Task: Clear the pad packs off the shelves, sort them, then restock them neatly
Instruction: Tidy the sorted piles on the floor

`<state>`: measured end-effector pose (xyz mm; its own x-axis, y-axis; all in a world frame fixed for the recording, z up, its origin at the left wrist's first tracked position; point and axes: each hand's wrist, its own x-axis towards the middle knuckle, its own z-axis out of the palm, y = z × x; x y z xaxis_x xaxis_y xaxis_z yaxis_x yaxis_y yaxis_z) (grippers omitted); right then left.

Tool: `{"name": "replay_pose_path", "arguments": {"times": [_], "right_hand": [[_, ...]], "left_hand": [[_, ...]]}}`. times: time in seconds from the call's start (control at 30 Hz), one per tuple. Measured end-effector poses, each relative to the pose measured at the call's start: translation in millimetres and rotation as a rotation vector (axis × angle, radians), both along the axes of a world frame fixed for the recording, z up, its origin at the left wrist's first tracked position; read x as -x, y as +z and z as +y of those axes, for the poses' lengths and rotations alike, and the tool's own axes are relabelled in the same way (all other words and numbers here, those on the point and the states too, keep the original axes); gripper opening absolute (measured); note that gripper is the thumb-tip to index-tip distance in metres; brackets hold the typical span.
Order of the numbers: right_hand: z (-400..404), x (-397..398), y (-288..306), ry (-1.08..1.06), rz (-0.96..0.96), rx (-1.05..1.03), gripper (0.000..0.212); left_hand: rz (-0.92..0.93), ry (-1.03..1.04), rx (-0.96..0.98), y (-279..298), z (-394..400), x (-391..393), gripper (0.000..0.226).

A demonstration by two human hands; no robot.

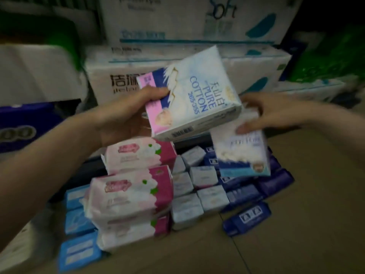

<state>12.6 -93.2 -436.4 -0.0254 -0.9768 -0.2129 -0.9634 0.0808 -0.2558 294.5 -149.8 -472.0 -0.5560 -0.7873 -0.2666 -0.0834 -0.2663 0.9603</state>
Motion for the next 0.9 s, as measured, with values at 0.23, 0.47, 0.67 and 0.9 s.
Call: {"name": "replay_pose_path", "arguments": {"times": [0.23, 0.47, 0.67, 0.9], "right_hand": [[63.5, 3.8, -183.2, 0.211, -0.024, -0.563, 0.072], [107.6, -3.3, -279.3, 0.454, 0.103, 0.032, 0.049], [111.7, 13.3, -293.0, 0.54, 0.084, 0.27, 0.043], [110.1, 17.2, -286.6, 0.395, 0.207, -0.073, 0.038]], "left_hand": [[-0.089, -0.139, -0.103, -69.6, 66.9, 22.3, 0.029], [-0.147, -0.135, -0.135, -96.0, 91.9, 12.8, 0.042], [-0.193, -0.082, -0.099, -102.3, 89.5, 9.1, 0.065], [-0.365, -0.029, 0.039, -105.2, 87.4, 14.1, 0.062]]}}
